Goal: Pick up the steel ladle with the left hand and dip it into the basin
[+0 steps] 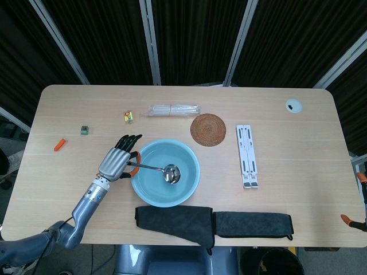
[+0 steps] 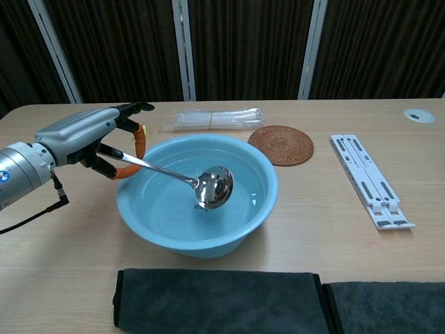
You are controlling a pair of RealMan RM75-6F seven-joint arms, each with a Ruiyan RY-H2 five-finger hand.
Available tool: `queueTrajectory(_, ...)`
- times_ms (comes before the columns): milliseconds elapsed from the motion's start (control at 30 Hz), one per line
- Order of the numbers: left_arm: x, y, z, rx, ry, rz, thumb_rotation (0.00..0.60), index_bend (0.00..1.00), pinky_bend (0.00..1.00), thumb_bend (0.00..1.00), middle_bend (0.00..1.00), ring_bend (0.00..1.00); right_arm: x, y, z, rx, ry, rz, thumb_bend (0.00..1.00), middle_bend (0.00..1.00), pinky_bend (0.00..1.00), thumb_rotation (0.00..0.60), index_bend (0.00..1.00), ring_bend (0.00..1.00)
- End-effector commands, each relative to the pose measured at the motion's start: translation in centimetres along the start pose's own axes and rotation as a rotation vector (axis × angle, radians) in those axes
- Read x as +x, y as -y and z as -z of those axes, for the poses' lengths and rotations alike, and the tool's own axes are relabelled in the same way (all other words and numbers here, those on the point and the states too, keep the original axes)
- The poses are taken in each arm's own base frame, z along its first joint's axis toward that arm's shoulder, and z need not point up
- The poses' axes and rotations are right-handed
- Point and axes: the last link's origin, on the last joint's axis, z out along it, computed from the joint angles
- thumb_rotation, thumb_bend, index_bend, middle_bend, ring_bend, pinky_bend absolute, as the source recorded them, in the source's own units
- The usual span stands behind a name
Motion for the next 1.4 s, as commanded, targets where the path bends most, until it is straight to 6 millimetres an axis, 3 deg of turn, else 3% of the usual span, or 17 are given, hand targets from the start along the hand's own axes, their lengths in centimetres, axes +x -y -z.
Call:
queueTrajectory(33, 0.0, -0.4, -0.3, -0.008, -0.006, -0.013, 0.600, 0.62, 0.00, 0.40, 0.00, 0.00, 0.2, -0.2, 0.1, -0.003, -0.002, -0.003, 0.00, 0.00, 0.00, 0.600, 0.00, 0.00)
queueTrajectory(533, -2.2, -1.3, -0.6, -0.038, 0.049, -0.066, 0.600, 0.62, 0.00, 0.40, 0.00, 0.00, 0.5, -0.4, 0.1, 0.001, -0.004, -0.014, 0.00, 0.00, 0.00, 0.600, 0.00, 0.00)
queueTrajectory(800, -2.2, -2.0, -0.2, -0.072, 0.057, -0.048, 0.600, 0.62, 0.00, 0.40, 0.00, 0.00, 0.5, -0.4, 0.2, 0.001, -0.007, -0.012, 0.00, 0.00, 0.00, 0.600, 0.00, 0.00)
queueTrajectory(1033, -0.6, -2.5, 0.5, -0.086, 0.082, 0.084, 0.600, 0.63, 0.00, 0.40, 0.00, 0.00, 0.4, -0.3, 0.2, 0.003, -0.009, -0.007, 0.00, 0.00, 0.00, 0.600, 0.00, 0.00)
queueTrajectory(1400, 2.4, -0.6, 1.9, 0.002, 0.180, 0.122, 0.600, 0.62, 0.00, 0.40, 0.00, 0.00, 0.3, 0.0, 0.5, 0.007, -0.012, -0.004, 0.00, 0.00, 0.00, 0.600, 0.00, 0.00)
